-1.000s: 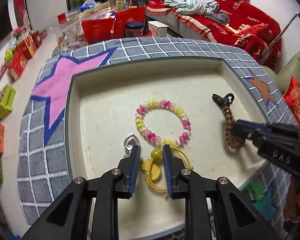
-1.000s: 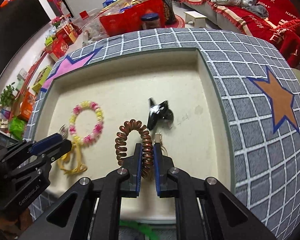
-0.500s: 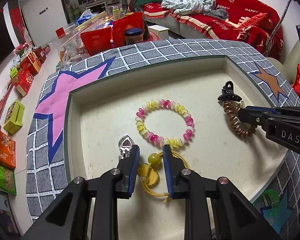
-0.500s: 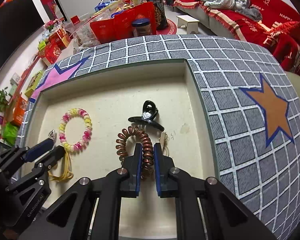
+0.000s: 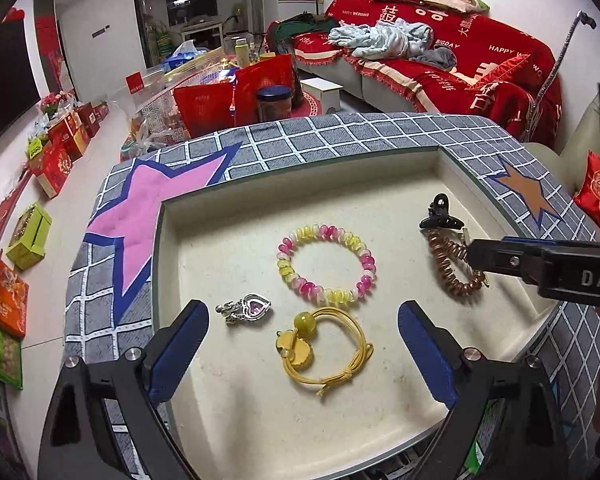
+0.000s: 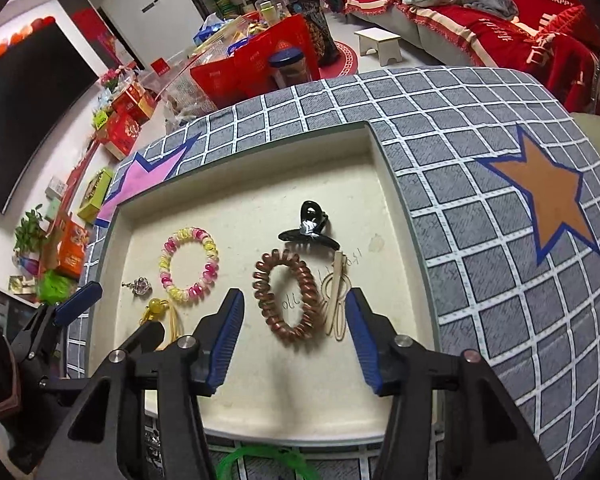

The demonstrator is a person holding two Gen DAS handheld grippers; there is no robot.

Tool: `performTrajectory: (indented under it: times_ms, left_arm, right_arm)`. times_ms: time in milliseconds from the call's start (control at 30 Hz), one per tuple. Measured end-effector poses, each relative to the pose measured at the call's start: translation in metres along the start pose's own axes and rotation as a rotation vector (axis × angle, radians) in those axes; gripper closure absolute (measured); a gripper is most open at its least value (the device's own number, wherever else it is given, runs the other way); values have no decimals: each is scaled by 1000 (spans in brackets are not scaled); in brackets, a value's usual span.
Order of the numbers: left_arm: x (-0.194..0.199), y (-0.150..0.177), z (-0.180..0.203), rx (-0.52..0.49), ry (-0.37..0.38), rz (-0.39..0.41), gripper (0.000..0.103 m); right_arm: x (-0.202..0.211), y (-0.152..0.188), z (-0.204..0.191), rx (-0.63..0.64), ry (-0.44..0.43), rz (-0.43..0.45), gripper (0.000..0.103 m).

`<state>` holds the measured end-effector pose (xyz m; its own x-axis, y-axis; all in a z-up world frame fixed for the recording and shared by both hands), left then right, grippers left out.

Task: Organize jewelry
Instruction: 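Open the left tool over the tray while the right tool releases the coiled bracelet, then withdraw both tools from the tray toward the silver barrette and green bangle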

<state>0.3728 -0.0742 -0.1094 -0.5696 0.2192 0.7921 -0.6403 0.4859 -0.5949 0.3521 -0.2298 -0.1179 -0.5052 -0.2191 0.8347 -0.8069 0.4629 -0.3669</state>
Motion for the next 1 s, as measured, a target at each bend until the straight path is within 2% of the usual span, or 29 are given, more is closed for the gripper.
performTrajectory:
  times_ms: [67, 167, 267, 300, 500, 633, 733, 867, 1000]
  left_arm:
    - [4, 0, -3, 12, -5, 5, 0]
    - [14, 1, -9, 28, -23, 24, 0]
    - [26, 3, -17, 29, -72, 39, 0]
    - [31, 4, -19, 28, -83, 47, 0]
    - [49, 13, -21, 43, -77, 47, 0]
    - [60, 20, -15, 43, -57, 51, 0]
    - [69, 29, -9, 33, -56, 60, 0]
    - [76, 43, -4, 4, -79, 54, 0]
    - [80, 60, -1, 1, -79, 37, 0]
  right_arm:
    - [4, 3, 2, -15, -12, -1, 44]
    - [12, 6, 4, -34, -39, 2, 36]
    - [22, 11, 4, -41, -66, 16, 30]
    - [26, 12, 3, -39, -77, 23, 24]
    - [52, 22, 0, -38, -133, 68, 19]
    - [73, 23, 1, -45, -176, 143, 0]
    - [81, 27, 4, -42, -173, 163, 0]
    - [83, 37, 6, -42, -182, 129, 0]
    - [86, 51, 14, -34, -129, 127, 0]
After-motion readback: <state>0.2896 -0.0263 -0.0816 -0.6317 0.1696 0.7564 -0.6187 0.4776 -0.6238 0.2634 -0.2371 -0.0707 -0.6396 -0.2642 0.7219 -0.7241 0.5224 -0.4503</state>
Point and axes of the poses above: each gripper's, at about its wrist camera, not at the fingertips, and x roughly against the way its jaws point, z to its right, y to its underside, the point moved 9 cm from there along -x, roughly the way its jaws point, and after that the axes turned 14 degrees about -x, right-handed, at the moved point
